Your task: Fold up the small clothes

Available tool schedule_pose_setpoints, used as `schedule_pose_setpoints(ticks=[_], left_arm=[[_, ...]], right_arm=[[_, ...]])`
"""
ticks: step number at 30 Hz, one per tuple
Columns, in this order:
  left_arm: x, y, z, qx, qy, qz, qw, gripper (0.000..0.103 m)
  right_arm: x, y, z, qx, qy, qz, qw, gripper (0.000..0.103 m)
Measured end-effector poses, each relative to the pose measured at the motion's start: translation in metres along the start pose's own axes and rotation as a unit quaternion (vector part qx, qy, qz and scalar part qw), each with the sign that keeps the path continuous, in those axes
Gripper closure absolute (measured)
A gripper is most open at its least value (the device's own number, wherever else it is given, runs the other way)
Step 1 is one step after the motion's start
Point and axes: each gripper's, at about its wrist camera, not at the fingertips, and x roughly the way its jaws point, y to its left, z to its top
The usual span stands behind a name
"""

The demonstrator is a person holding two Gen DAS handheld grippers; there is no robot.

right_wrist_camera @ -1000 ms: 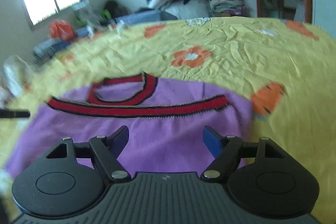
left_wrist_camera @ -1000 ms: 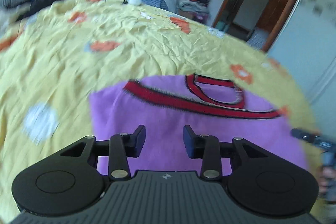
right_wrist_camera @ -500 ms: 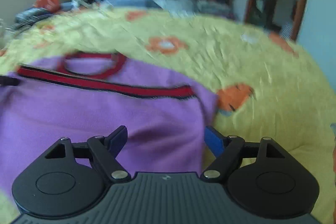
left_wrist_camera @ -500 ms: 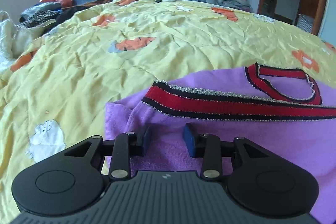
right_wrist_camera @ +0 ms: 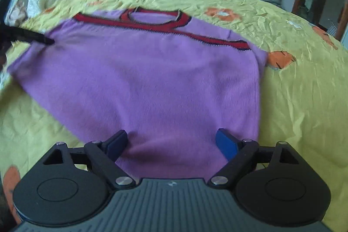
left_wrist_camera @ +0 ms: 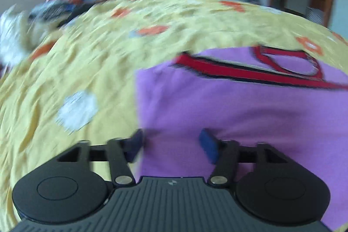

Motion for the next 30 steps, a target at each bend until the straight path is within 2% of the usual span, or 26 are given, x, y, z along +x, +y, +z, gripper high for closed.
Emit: schedule_pose_setpoints(ticks=[1, 2, 4, 5, 7, 8, 9, 10, 11, 12, 13, 14, 19, 21, 22, 23, 25, 27, 28, 30], left_arm=[[-0.012, 0.001, -0.003, -0.004, -0.004, -0.012, 0.9999, 0.042], [-0.025, -0.003, -0.008, -0.005, -0.011, -0.024, 0.9996, 0.042], [-0.048, -0.018, -0.019, -0.002, -0.021, -0.093, 0.9955, 0.039], [-0.056, -0.03, -0.026, 0.005, -0.021, -0.115, 0.9931, 0.038], [-0.062, -0.058, -0.039, 0.042, -0.025, -0.131, 0.9901, 0.037], [-0.06, -0.07, -0.045, 0.062, -0.021, -0.129, 0.9895, 0.037], [-0.053, -0.081, -0.052, 0.079, -0.011, -0.113, 0.9904, 0.037], [-0.046, -0.086, -0.059, 0.086, 0.001, -0.098, 0.9915, 0.037], [-0.047, -0.088, -0.068, 0.097, -0.015, -0.091, 0.9909, 0.037], [-0.048, -0.089, -0.075, 0.11, -0.024, -0.083, 0.9902, 0.031], [-0.048, -0.083, -0.081, 0.097, -0.025, -0.084, 0.9914, 0.026], [-0.05, -0.074, -0.085, 0.084, -0.024, -0.087, 0.9924, 0.024], [-0.067, -0.06, -0.105, 0.087, -0.027, -0.073, 0.9932, 0.016], [-0.075, -0.058, -0.099, 0.073, -0.006, -0.075, 0.9944, 0.021], [-0.08, -0.059, -0.095, 0.068, -0.004, -0.084, 0.9942, 0.029], [-0.086, -0.061, -0.09, 0.061, -0.012, -0.096, 0.9934, 0.03], [-0.092, -0.068, -0.077, 0.049, -0.03, -0.112, 0.992, 0.021], [-0.084, -0.081, -0.063, 0.051, -0.051, -0.106, 0.9918, 0.019], [-0.077, -0.085, -0.058, 0.052, -0.055, -0.09, 0.9931, 0.019], [-0.055, -0.085, -0.055, 0.056, -0.03, -0.056, 0.9964, 0.019]], right_arm=[[-0.002, 0.003, 0.003, 0.004, 0.0, -0.013, 1.0, 0.013], [-0.003, 0.007, 0.005, 0.024, -0.006, -0.023, 0.999, 0.012], [-0.001, 0.017, 0.013, 0.074, -0.031, -0.024, 0.996, 0.003], [0.002, 0.027, 0.018, 0.092, -0.047, -0.026, 0.994, 0.0], [0.007, 0.051, 0.025, 0.13, -0.077, -0.037, 0.988, 0.0], [0.011, 0.06, 0.029, 0.15, -0.082, -0.032, 0.985, 0.0], [0.02, 0.069, 0.033, 0.15, -0.068, -0.015, 0.986, 0.0], [0.033, 0.079, 0.034, 0.125, -0.035, -0.004, 0.991, 0.0], [0.039, 0.096, 0.032, 0.076, -0.028, -0.043, 0.996, 0.0], [0.036, 0.107, 0.024, 0.046, -0.04, -0.065, 0.996, 0.0], [0.032, 0.104, 0.015, 0.068, -0.042, -0.057, 0.995, 0.0], [0.027, 0.103, 0.007, 0.065, -0.045, -0.058, 0.995, 0.0], [0.006, 0.107, -0.01, 0.036, -0.016, -0.047, 0.998, 0.0], [-0.003, 0.106, -0.01, 0.03, -0.002, -0.031, 0.999, 0.0], [-0.008, 0.102, -0.009, 0.025, -0.007, -0.022, 0.999, 0.0], [-0.014, 0.1, -0.008, 0.029, -0.022, -0.031, 0.999, 0.0], [-0.017, 0.084, 0.003, 0.05, -0.059, -0.07, 0.995, 0.0], [-0.01, 0.066, 0.015, 0.063, -0.07, -0.086, 0.992, 0.0], [-0.002, 0.058, 0.02, 0.074, -0.058, -0.097, 0.991, 0.0], [0.016, 0.042, 0.021, 0.1, -0.005, -0.088, 0.991, 0.0]])
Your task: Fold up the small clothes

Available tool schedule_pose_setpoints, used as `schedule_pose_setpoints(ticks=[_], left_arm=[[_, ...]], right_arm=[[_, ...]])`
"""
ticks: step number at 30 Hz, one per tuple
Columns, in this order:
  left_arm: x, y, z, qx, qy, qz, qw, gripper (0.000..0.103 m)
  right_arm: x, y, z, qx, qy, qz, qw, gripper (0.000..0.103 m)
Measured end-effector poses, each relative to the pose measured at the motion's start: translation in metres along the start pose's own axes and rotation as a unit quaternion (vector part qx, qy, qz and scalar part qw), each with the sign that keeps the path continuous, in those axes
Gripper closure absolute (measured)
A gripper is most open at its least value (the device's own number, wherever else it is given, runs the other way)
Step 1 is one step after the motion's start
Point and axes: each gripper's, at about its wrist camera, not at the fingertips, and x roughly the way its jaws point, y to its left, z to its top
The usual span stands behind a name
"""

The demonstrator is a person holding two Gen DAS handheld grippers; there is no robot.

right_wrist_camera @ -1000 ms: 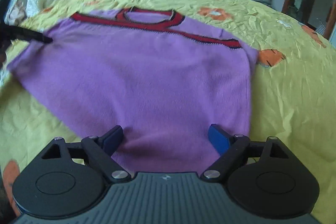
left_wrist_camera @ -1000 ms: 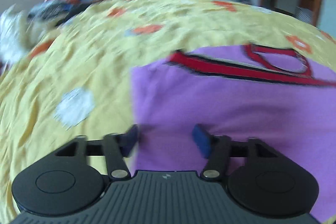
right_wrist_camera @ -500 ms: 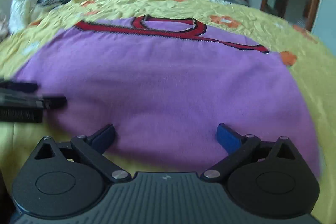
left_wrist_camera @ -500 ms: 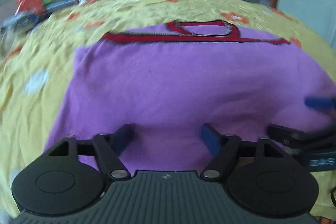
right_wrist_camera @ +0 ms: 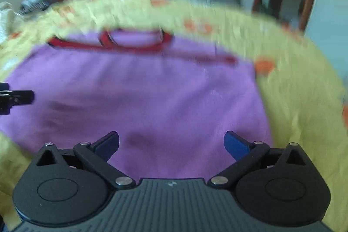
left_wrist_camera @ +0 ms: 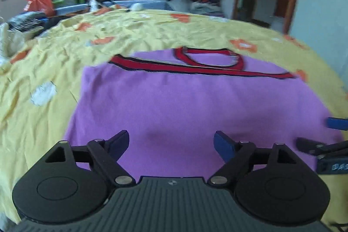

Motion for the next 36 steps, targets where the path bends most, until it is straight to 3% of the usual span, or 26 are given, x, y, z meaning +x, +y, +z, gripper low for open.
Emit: schedule_pose_setpoints(ticks=[1, 4, 8, 12, 18, 21, 24, 25, 30, 32, 36], left_arm=[[0.011, 0.005, -0.006, -0.004, 0.022, 0.014, 0.9997, 0.02], [0.007, 0.029, -0.038, -0.009, 0.0, 0.019, 0.9998, 0.001], [-0.013, 0.039, -0.05, -0.022, 0.01, 0.028, 0.9993, 0.001], [-0.023, 0.039, -0.031, -0.041, 0.022, 0.026, 0.9986, 0.016], [-0.001, 0.036, 0.026, -0.058, -0.014, 0.038, 0.9975, 0.01], [0.027, 0.031, 0.045, -0.057, -0.005, 0.053, 0.997, 0.01], [0.06, 0.032, 0.047, -0.056, 0.028, 0.072, 0.9954, 0.01], [0.066, 0.035, 0.043, -0.058, 0.031, 0.074, 0.995, 0.006], [0.066, 0.035, 0.037, -0.057, 0.022, 0.079, 0.995, 0.002], [0.066, 0.035, 0.037, -0.056, 0.022, 0.081, 0.9949, 0.002], [0.064, 0.035, 0.034, -0.055, 0.019, 0.079, 0.9952, 0.002]], right_arm=[[0.003, -0.005, -0.006, 0.003, 0.004, 0.01, 1.0, 0.0], [-0.006, -0.012, -0.022, -0.017, -0.008, 0.013, 1.0, 0.0], [-0.012, -0.024, -0.007, -0.023, 0.017, 0.044, 0.999, 0.0], [0.0, -0.044, 0.035, 0.002, -0.03, 0.02, 0.999, 0.0], [0.055, -0.053, 0.093, 0.021, -0.023, 0.018, 0.999, 0.0], [0.077, -0.048, 0.103, 0.017, -0.01, 0.004, 1.0, 0.0], [0.096, -0.051, 0.101, 0.007, -0.013, 0.008, 1.0, 0.0], [0.098, -0.058, 0.102, 0.018, -0.015, 0.008, 1.0, 0.0], [0.111, -0.073, 0.116, 0.037, -0.007, -0.025, 0.999, 0.0], [0.099, -0.071, 0.119, 0.057, -0.011, -0.032, 0.998, 0.0], [0.065, -0.041, 0.097, 0.044, -0.032, 0.01, 0.998, 0.0]])
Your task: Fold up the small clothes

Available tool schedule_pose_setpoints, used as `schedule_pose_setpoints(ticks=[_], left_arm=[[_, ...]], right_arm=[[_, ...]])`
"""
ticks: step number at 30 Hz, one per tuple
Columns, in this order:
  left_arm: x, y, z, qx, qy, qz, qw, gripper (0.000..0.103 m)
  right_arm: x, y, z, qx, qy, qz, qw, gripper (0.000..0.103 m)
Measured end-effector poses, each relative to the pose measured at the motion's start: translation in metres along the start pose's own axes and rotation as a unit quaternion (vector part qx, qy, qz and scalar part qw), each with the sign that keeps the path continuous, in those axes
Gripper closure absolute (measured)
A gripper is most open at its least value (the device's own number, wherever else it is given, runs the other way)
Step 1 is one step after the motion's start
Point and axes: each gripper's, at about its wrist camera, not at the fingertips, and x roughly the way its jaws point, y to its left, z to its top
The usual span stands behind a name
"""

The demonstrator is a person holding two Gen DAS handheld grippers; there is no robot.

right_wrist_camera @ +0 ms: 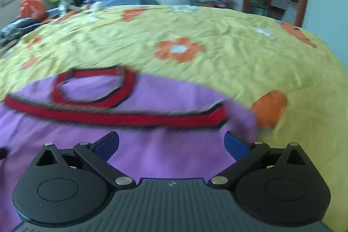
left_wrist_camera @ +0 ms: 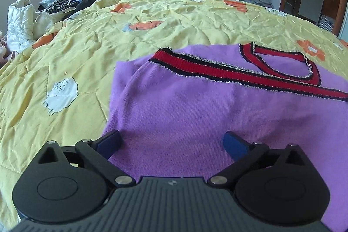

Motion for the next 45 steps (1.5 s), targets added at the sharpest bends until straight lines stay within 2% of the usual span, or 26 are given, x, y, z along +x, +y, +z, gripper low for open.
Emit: schedule_pose_setpoints(ticks=[3, 5, 7, 10, 13, 16, 18, 20, 24, 26, 27, 29, 32, 36, 37, 38, 39, 40, 43, 44, 45], left_arm=[[0.0, 0.0, 0.0, 0.002, -0.002, 0.001, 1.0, 0.001], [0.001, 0.0, -0.001, 0.001, -0.004, 0.0, 1.0, 0.001], [0.0, 0.001, -0.004, 0.004, -0.008, 0.001, 1.0, 0.0], [-0.004, 0.005, -0.007, 0.0, -0.004, 0.0, 1.0, 0.0], [-0.015, 0.015, -0.013, -0.011, 0.003, -0.001, 0.9999, 0.0], [-0.025, 0.028, -0.033, -0.02, 0.001, -0.013, 0.9997, 0.0], [-0.033, 0.034, -0.044, -0.018, 0.0, -0.02, 0.9996, 0.0], [-0.042, 0.038, -0.055, -0.008, -0.005, -0.018, 0.9998, 0.0], [-0.059, 0.045, -0.071, -0.02, -0.003, -0.007, 0.9998, 0.0], [-0.063, 0.049, -0.063, -0.025, 0.021, -0.005, 0.9994, 0.0], [-0.066, 0.05, -0.057, -0.023, 0.017, -0.003, 0.9996, 0.006], [-0.07, 0.052, -0.041, -0.028, -0.005, -0.016, 0.9995, 0.004], [-0.059, 0.044, -0.005, -0.013, -0.031, -0.029, 0.999, 0.002], [-0.015, 0.021, 0.026, 0.032, -0.035, -0.024, 0.9986, 0.001], [0.003, 0.015, 0.028, 0.051, -0.018, -0.011, 0.9985, 0.002], [0.021, 0.012, 0.027, 0.065, -0.002, -0.002, 0.9979, 0.004], [0.031, 0.015, 0.025, 0.068, -0.017, -0.013, 0.9975, 0.0], [0.035, 0.018, 0.025, 0.075, -0.031, -0.022, 0.9964, 0.0], [0.049, 0.044, 0.043, 0.021, 0.016, -0.059, 0.9979, 0.0], [0.047, 0.047, 0.047, 0.022, 0.019, -0.045, 0.9986, 0.0], [0.04, 0.047, 0.048, 0.026, 0.02, -0.03, 0.999, 0.0]], right_arm=[[-0.005, 0.026, -0.024, -0.032, 0.007, 0.016, 0.999, 0.0], [0.002, 0.037, -0.034, -0.07, -0.006, -0.024, 0.997, 0.0], [0.008, 0.021, -0.031, -0.034, -0.012, -0.002, 0.999, 0.0], [-0.006, 0.021, -0.022, -0.017, 0.012, -0.037, 0.999, 0.0], [-0.036, 0.033, -0.042, -0.01, 0.0, 0.027, 1.0, 0.0], [-0.048, 0.057, -0.083, -0.049, 0.016, 0.034, 0.998, 0.0], [-0.061, 0.065, -0.112, -0.091, -0.019, 0.004, 0.996, 0.0], [-0.069, 0.052, -0.122, -0.055, -0.008, 0.014, 0.998, 0.0], [-0.08, 0.044, -0.126, -0.075, 0.005, 0.025, 0.997, 0.0], [-0.082, 0.038, -0.116, -0.066, 0.017, 0.035, 0.997, 0.0], [-0.085, 0.037, -0.111, -0.06, 0.01, 0.036, 0.998, 0.0], [-0.089, 0.034, -0.103, -0.059, -0.019, 0.041, 0.997, 0.0], [-0.075, 0.03, -0.091, -0.059, -0.01, 0.0, 0.998, 0.0], [-0.071, 0.022, -0.099, -0.03, 0.008, 0.067, 0.997, 0.0], [-0.071, 0.025, -0.105, -0.041, 0.011, 0.064, 0.997, 0.0], [-0.069, 0.03, -0.112, -0.063, 0.02, 0.036, 0.997, 0.0], [-0.072, 0.033, -0.119, -0.091, 0.007, 0.023, 0.996, 0.0], [-0.074, 0.03, -0.123, -0.089, 0.01, 0.023, 0.996, 0.0], [-0.077, 0.025, -0.112, -0.067, 0.048, 0.004, 0.997, 0.0], [-0.079, 0.031, -0.107, -0.058, 0.044, -0.008, 0.997, 0.0], [-0.084, 0.04, -0.105, -0.058, 0.029, 0.002, 0.998, 0.0]])
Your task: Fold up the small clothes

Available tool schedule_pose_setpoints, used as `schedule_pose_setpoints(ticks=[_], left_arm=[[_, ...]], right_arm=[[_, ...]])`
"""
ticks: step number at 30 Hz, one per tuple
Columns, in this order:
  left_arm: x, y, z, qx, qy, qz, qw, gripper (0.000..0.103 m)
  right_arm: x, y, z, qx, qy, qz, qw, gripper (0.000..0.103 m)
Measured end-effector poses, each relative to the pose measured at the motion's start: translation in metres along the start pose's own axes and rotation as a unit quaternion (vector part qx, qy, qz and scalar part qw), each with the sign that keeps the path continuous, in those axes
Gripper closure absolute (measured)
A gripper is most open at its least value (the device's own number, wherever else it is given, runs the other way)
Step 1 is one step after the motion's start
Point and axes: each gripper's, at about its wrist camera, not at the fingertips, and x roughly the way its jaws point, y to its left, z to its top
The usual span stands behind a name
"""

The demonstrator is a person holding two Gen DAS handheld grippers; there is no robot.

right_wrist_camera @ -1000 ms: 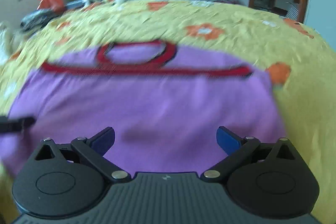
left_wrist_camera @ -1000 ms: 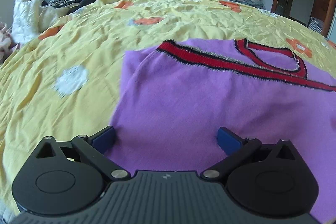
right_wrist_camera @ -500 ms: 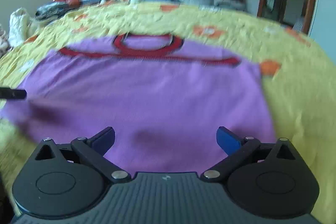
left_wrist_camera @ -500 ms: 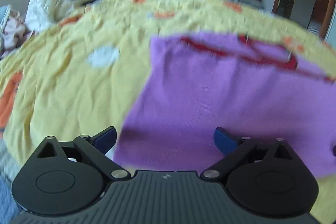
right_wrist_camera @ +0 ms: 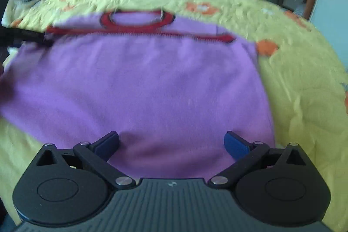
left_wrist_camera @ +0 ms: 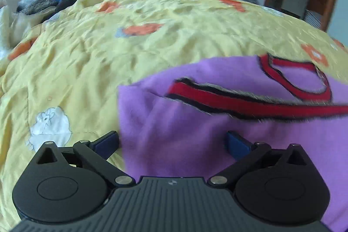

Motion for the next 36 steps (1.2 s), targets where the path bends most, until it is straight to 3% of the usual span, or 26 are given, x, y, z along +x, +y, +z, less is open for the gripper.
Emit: schedule_pose_setpoints(ticks=[1, 5, 8, 10, 13, 18, 20, 26, 28, 30, 31, 33, 36], left_arm=[[-0.011, 0.0, -0.002, -0.001, -0.005, -0.002, 1.0, 0.006], [-0.058, -0.002, -0.025, -0.005, -0.028, -0.036, 0.999, 0.003], [-0.065, -0.006, -0.025, -0.015, -0.024, -0.048, 0.9985, 0.002], [-0.061, -0.009, -0.021, -0.012, -0.017, -0.054, 0.9983, 0.002], [-0.052, -0.019, -0.02, 0.013, -0.012, -0.047, 0.9987, 0.002], [-0.049, -0.026, -0.027, 0.017, -0.011, -0.058, 0.9981, 0.002], [-0.056, -0.024, -0.035, 0.015, -0.017, -0.056, 0.9982, 0.002], [-0.063, -0.018, -0.077, 0.022, -0.005, -0.046, 0.9987, 0.001], [-0.063, -0.015, -0.089, 0.02, -0.021, -0.048, 0.9984, 0.0], [-0.063, -0.017, -0.09, 0.018, -0.024, -0.043, 0.9986, 0.0], [-0.063, -0.018, -0.089, 0.014, -0.02, -0.041, 0.9989, 0.0], [-0.062, -0.019, -0.086, 0.009, -0.014, -0.036, 0.9992, 0.0], [-0.063, -0.02, -0.085, 0.006, -0.01, -0.032, 0.9994, 0.0]], right_arm=[[-0.003, 0.011, 0.004, 0.001, -0.015, 0.025, 1.0, 0.0], [0.006, 0.08, 0.016, 0.007, -0.028, 0.111, 0.993, 0.0], [0.02, 0.144, 0.017, -0.039, -0.044, 0.105, 0.993, 0.0], [0.028, 0.173, 0.005, -0.072, -0.038, 0.055, 0.995, 0.0], [0.019, 0.173, -0.01, -0.076, -0.04, 0.062, 0.994, 0.0], [0.006, 0.152, 0.0, -0.074, -0.026, 0.094, 0.992, 0.0], [-0.001, 0.121, 0.001, -0.054, -0.052, 0.066, 0.995, 0.0], [0.023, -0.006, 0.03, 0.028, -0.046, -0.006, 0.999, 0.0], [0.04, -0.039, 0.041, 0.063, -0.032, 0.02, 0.997, 0.0], [0.056, -0.048, 0.045, 0.041, -0.013, -0.009, 0.999, 0.0], [0.06, -0.05, 0.045, 0.018, -0.026, -0.025, 0.999, 0.0], [0.061, -0.063, 0.046, 0.062, -0.023, -0.015, 0.998, 0.0], [0.049, -0.055, 0.045, 0.07, -0.027, -0.046, 0.996, 0.0]])
